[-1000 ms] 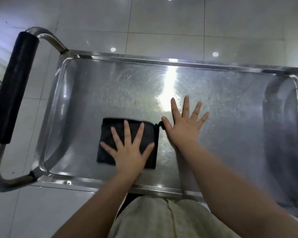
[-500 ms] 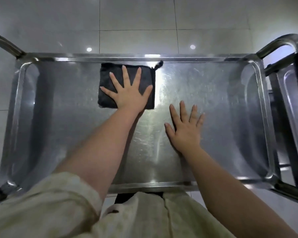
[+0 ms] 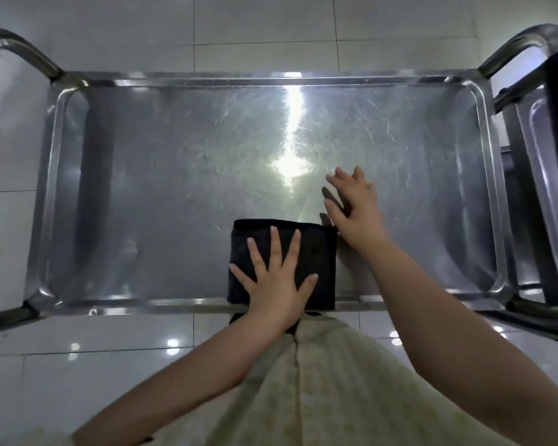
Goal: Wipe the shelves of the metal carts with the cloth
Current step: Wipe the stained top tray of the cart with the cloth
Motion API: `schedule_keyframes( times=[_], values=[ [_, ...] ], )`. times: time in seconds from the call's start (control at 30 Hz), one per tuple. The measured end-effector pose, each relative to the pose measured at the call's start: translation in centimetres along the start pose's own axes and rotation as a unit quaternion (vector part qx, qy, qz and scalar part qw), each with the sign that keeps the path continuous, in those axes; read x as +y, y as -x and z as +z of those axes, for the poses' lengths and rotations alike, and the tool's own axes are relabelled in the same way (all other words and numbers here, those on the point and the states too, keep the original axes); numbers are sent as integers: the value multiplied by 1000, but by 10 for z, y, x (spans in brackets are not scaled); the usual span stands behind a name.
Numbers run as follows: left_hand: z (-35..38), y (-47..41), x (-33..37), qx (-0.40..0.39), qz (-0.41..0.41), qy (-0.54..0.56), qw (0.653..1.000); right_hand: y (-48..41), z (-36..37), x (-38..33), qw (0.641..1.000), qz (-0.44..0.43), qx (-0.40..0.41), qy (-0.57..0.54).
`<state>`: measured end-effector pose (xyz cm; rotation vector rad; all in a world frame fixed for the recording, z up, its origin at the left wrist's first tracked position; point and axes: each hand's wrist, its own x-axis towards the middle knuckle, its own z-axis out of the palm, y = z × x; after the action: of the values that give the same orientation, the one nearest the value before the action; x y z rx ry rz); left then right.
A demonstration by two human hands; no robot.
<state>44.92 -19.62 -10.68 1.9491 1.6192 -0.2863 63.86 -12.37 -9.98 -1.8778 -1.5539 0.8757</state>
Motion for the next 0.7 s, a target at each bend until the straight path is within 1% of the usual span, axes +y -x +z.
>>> schedule_keyframes(
  times=[0.07, 0.13, 0.2, 0.27, 0.33, 0.4, 0.5, 0.6, 0.7],
  values=[
    [-11, 5, -27, 12, 61, -10, 998, 25, 2, -7, 999, -52, -7, 15],
    [-24, 10, -60, 29, 155, 11, 987, 57, 8, -12, 993, -101, -7, 52],
    [-34, 16, -93, 38, 263, 20, 964, 87, 17, -14, 986, -151, 10, 73],
    [-36, 19, -119, 35, 333, -2, 942, 113, 26, -13, 981, -173, 5, 87],
    [-33, 22, -131, 33, 354, 5, 935, 134, 33, -10, 980, -161, -26, 116],
    [-27, 26, -132, 53, 362, 0, 931, 151, 39, -6, 979, -145, -42, 140],
    [-18, 34, -132, 96, 375, -13, 922, 170, 45, -6, 979, -125, -12, 161],
    [-13, 41, -131, 164, 389, -1, 906, 178, 51, -10, 975, -107, 24, 194],
    [-11, 49, -124, 208, 375, 11, 903, 177, 53, -15, 966, -119, 47, 224]
  ],
)
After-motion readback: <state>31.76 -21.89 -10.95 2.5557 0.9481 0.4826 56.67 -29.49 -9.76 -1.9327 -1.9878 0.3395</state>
